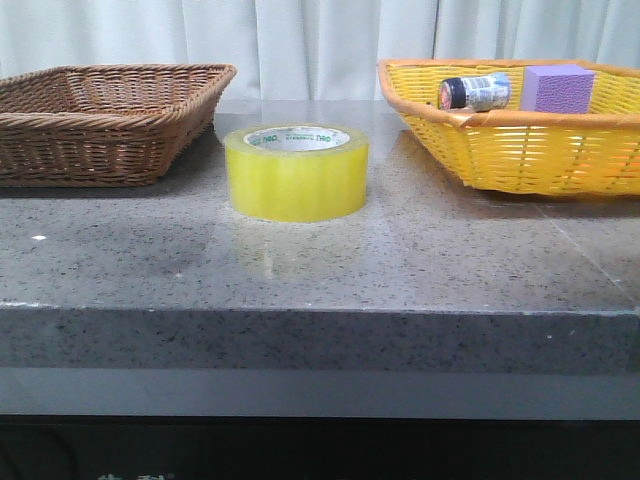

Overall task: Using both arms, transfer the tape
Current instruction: 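Lower the left gripper onto the tape roll and grip its rim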

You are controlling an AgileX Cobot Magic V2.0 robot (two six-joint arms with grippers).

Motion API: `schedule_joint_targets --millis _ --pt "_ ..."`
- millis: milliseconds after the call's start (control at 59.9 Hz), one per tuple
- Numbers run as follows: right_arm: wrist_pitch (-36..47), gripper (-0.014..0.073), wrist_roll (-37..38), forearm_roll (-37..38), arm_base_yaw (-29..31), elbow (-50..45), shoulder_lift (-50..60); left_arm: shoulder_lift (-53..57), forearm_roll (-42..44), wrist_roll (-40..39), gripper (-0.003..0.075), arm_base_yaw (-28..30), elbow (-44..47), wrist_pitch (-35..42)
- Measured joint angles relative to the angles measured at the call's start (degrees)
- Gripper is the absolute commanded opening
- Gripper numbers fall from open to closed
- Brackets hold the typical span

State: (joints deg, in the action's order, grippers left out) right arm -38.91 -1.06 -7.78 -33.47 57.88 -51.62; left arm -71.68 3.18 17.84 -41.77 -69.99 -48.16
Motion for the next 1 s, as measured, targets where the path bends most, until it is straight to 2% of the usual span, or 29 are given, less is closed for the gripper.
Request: schedule_joint_targets --millis 267,417,668,1002 --pt "0.0 0.0412 0.0 0.0 0.0 0.0 0.0 -16.5 -3.9 14.6 0.0492 0.0 -16.1 -11.4" --pt "0.0 0.0412 0.0 0.0 0.0 0.0 0.0 -23.4 -4.6 18.8 0.0492 -0.1 -21.8 -14.7" --pt "0.0 0.0412 0.0 0.0 0.0 0.0 0.0 -31.9 -7.5 22.9 0.0492 1.9 -25.9 -16.1" --pt "0.1 0.0412 0.0 0.0 0.0 0.0 0.0 -39.0 -10.8 26.4 0.0489 4.0 -26.6 -14.5"
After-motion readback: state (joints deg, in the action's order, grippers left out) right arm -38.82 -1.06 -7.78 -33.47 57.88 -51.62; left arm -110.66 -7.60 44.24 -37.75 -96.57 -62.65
